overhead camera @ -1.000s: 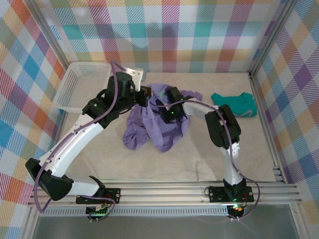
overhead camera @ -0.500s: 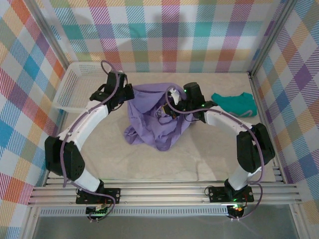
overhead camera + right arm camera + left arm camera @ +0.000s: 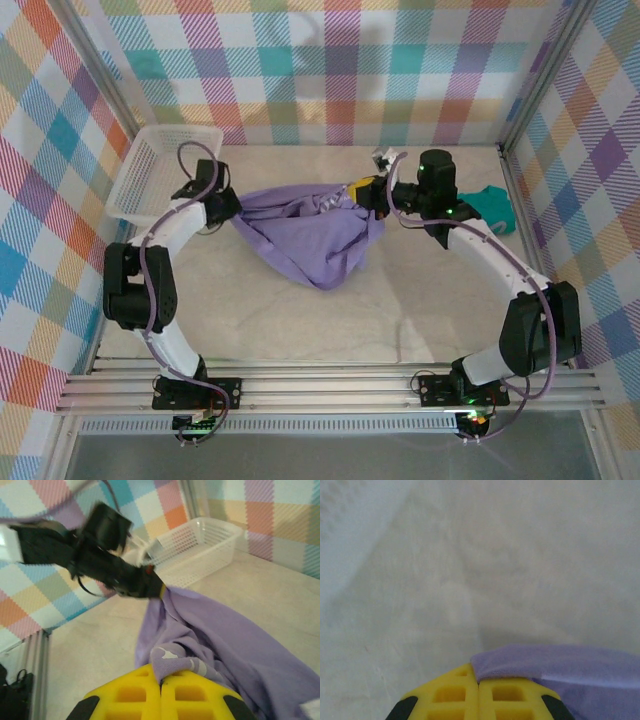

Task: Fold the inside-out t-shirt

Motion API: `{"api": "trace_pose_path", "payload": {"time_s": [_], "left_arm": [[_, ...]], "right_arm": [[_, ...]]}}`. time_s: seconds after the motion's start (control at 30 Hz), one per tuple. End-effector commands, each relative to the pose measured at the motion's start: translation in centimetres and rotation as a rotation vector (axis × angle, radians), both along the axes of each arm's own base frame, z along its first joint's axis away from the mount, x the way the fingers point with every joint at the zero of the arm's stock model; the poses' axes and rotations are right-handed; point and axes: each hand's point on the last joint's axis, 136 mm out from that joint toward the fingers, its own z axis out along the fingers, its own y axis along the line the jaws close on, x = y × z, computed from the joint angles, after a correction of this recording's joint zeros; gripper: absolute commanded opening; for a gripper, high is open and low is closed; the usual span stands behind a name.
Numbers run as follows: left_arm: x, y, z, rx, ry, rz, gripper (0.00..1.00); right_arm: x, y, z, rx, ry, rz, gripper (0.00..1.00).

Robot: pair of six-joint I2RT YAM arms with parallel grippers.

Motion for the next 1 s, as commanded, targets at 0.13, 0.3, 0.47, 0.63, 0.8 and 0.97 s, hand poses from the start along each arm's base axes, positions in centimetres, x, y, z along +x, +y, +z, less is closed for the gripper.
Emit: {"api": "trace_pose_path", "payload": {"time_s": [0.13, 0.3, 0.47, 0.63, 0.8, 0.97], "left_arm": [[-4.0, -7.1, 3.1, 0.006, -0.113, -0.220, 0.48], [-5.2, -15.2, 5.9, -0.309, -0.211, -0.449, 0.72], [-5.8, -19.3, 5.5, -0.341, -0.178, -0.609, 0.75], [-5.8, -18.5, 3.6, -0.224, -0.124, -0.622, 0.73], [-5.8, -17.5, 1.3, -0.154, -0.045, -0.609, 0.70], [-5.6, -18.4, -0.4, -0.172, 0.000, -0.648, 0.65]], "right_arm": [[-0.6, 0.6, -2.0, -0.013, 0.030, 0.055, 0.00], [-0.7, 0.4, -3.7, -0.047, 0.061, 0.038, 0.00], [-0.7, 0.1, -4.2, -0.067, 0.069, 0.020, 0.00], [-0.4, -0.3, -4.3, -0.102, 0.069, -0.011, 0.00], [-0.1, -0.7, -4.2, -0.127, 0.076, -0.042, 0.00], [0.2, -0.8, -4.3, -0.133, 0.086, -0.056, 0.00]]}}
